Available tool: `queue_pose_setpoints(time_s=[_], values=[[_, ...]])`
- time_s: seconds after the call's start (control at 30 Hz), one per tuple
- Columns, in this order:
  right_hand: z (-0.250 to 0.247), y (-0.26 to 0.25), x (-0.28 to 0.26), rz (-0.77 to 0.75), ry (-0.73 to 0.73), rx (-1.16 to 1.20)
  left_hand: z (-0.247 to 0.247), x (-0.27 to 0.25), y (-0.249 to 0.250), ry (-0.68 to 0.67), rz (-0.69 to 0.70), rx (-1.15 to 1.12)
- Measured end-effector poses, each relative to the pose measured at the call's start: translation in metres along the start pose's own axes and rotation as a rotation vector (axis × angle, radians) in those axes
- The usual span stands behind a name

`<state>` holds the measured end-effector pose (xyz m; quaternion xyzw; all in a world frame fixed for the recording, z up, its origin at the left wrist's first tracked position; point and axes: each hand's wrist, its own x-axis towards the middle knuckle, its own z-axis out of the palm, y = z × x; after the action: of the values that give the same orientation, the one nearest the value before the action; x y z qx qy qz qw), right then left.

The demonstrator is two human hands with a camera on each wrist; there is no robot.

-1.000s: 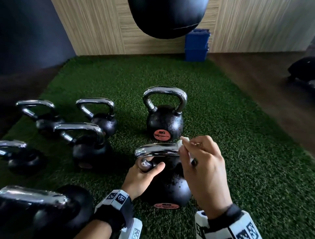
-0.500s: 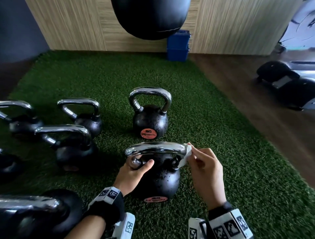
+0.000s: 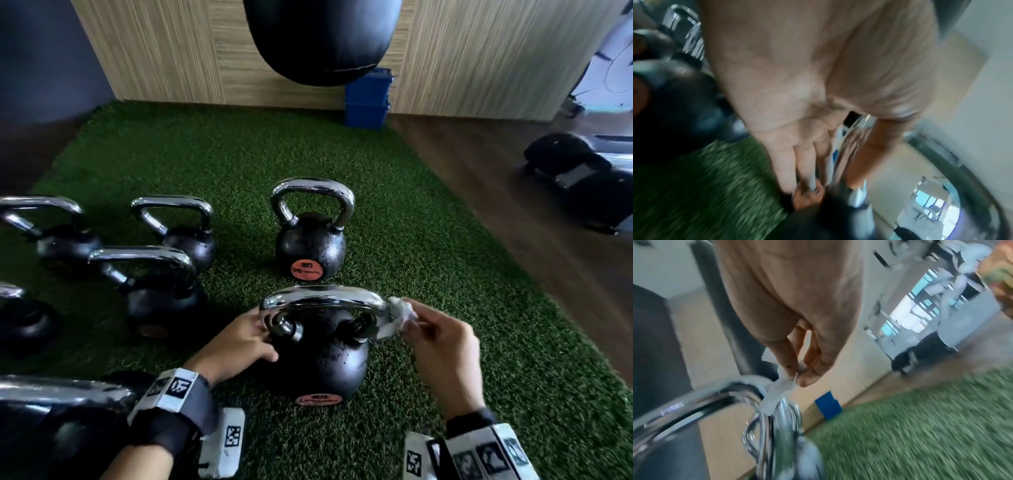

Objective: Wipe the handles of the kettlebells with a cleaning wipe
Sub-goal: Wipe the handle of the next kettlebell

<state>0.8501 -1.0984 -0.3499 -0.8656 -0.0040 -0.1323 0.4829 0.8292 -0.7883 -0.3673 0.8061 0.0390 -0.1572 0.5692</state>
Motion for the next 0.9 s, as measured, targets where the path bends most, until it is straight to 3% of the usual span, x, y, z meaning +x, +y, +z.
queue_pose_setpoints(time_s=[0.07, 0.13, 0.17, 0.27, 0.4, 0.63, 0.7, 0.73, 0.8, 0.87, 0.9], values=[[-0.013, -0.024, 0.004, -0.121, 0.072, -0.003, -0.015, -0.007, 0.013, 0.229, 0.113, -0.018], [-0.017, -0.05, 0.007, -0.178, 0.003, 0.092, -0.018, -0.011, 0.036, 0.448, 0.319, -0.095], [-0.015, -0.062, 0.007, -0.191, -0.055, 0.155, -0.017, -0.012, 0.048, 0.467, 0.404, -0.143], [-0.007, -0.088, 0.007, -0.234, -0.17, 0.266, -0.005, -0.017, 0.08, 0.314, 0.494, -0.263], [0.003, -0.105, 0.009, -0.271, -0.249, 0.306, 0.007, -0.017, 0.1, 0.056, 0.353, -0.444], [0.022, -0.114, 0.013, -0.45, -0.149, 0.158, 0.018, -0.011, 0.096, 0.135, 0.414, -0.578], [0.02, -0.098, 0.007, -0.506, -0.145, 0.103, 0.013, -0.011, 0.091, 0.267, 0.473, -0.5], [0.018, -0.083, 0.003, -0.47, -0.125, 0.098, 0.01, -0.012, 0.087, 0.368, 0.499, -0.404], [0.015, -0.045, -0.003, -0.228, -0.088, 0.109, 0.008, -0.013, 0.077, 0.529, 0.509, -0.201], [0.019, -0.012, -0.009, 0.048, -0.195, 0.143, 0.015, -0.014, 0.073, 0.575, 0.514, -0.086], [0.026, 0.002, -0.012, 0.11, -0.281, 0.164, 0.022, -0.014, 0.073, 0.581, 0.539, -0.033]])
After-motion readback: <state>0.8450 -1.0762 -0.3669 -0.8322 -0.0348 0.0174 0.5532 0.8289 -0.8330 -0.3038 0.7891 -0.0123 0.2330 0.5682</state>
